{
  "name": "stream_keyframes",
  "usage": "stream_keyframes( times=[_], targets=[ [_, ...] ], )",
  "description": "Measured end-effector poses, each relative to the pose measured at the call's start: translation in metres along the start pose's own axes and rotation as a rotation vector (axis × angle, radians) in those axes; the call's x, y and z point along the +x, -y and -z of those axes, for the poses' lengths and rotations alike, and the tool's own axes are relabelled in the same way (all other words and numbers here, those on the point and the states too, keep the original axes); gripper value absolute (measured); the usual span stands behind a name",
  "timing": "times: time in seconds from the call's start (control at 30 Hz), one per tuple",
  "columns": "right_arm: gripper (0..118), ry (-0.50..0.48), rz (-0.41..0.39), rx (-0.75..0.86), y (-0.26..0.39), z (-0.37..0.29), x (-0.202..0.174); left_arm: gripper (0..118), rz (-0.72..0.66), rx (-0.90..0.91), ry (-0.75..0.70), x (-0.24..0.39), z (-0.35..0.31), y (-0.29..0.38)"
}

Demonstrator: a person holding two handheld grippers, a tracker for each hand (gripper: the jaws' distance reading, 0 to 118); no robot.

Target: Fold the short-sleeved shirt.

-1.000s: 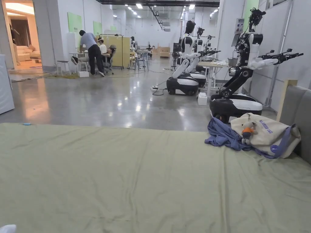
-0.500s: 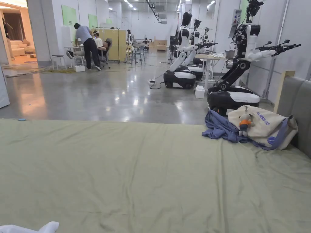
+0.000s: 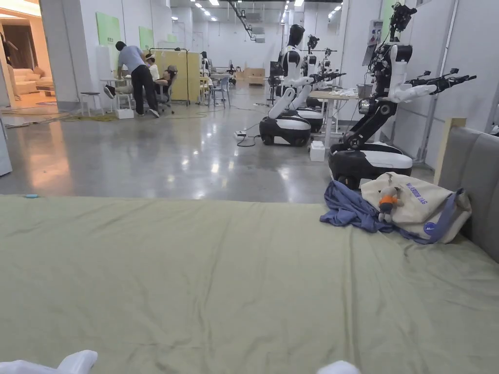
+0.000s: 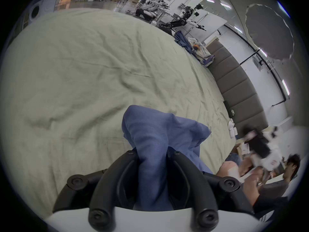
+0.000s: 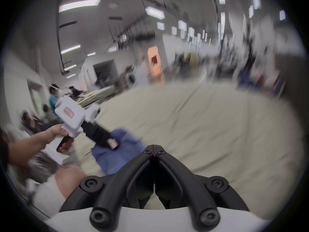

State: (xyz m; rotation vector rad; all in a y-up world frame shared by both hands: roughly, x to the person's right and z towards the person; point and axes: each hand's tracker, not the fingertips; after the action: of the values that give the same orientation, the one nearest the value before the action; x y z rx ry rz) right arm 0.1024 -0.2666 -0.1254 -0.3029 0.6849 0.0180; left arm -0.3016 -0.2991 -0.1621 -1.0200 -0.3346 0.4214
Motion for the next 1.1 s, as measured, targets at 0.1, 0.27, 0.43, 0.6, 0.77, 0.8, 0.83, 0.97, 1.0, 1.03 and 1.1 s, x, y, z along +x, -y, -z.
stream_keyframes(
  times=[0.1, 0.27, 0.43, 0.6, 0.77, 0.8, 0.83, 0.97, 1.0, 1.03, 1.1],
  targets=[
    [2, 0.317, -0.15, 0.222, -0.003, -0.093, -0.015, 30, 0.026, 0.024, -0.012, 0.003, -0.003, 0.008],
    [2, 0.454, -0.054, 0.202, 0.029, -0.154, -0.01, 30, 0.04, 0.05, -0.029, 0.002, -0.002, 0.012],
    [2, 0.421, -0.039, 0.173, 0.029, -0.143, -0.01, 27, 0.026, 0.006, -0.055, -0.012, -0.01, -0.01],
    [2, 0.345, -0.082, 0.131, 0.019, -0.116, -0.03, 26, 0.018, -0.024, -0.115, -0.072, -0.031, -0.044],
    [2, 0.3, -0.07, 0.087, 0.016, -0.083, -0.046, 26, -0.103, 0.013, -0.244, -0.182, -0.084, -0.069],
    [2, 0.292, -0.079, 0.078, 0.016, -0.077, -0.049, 26, -0.139, 0.03, -0.249, -0.204, -0.096, -0.07],
    [2, 0.276, -0.084, 0.059, 0.014, -0.069, -0.052, 26, -0.17, 0.064, -0.275, -0.229, -0.111, -0.069],
    [2, 0.25, -0.095, 0.007, 0.011, -0.042, -0.063, 26, -0.252, 0.083, -0.378, -0.323, -0.161, -0.072],
    [2, 0.25, -0.096, -0.005, 0.011, -0.037, -0.065, 26, -0.242, 0.081, -0.378, -0.342, -0.172, -0.071],
    [2, 0.246, -0.096, -0.018, 0.011, -0.032, -0.066, 26, -0.281, 0.09, -0.41, -0.351, -0.183, -0.068],
    [2, 0.247, -0.098, -0.045, 0.011, -0.026, -0.068, 26, -0.334, 0.094, -0.435, -0.386, -0.204, -0.066]
  ],
)
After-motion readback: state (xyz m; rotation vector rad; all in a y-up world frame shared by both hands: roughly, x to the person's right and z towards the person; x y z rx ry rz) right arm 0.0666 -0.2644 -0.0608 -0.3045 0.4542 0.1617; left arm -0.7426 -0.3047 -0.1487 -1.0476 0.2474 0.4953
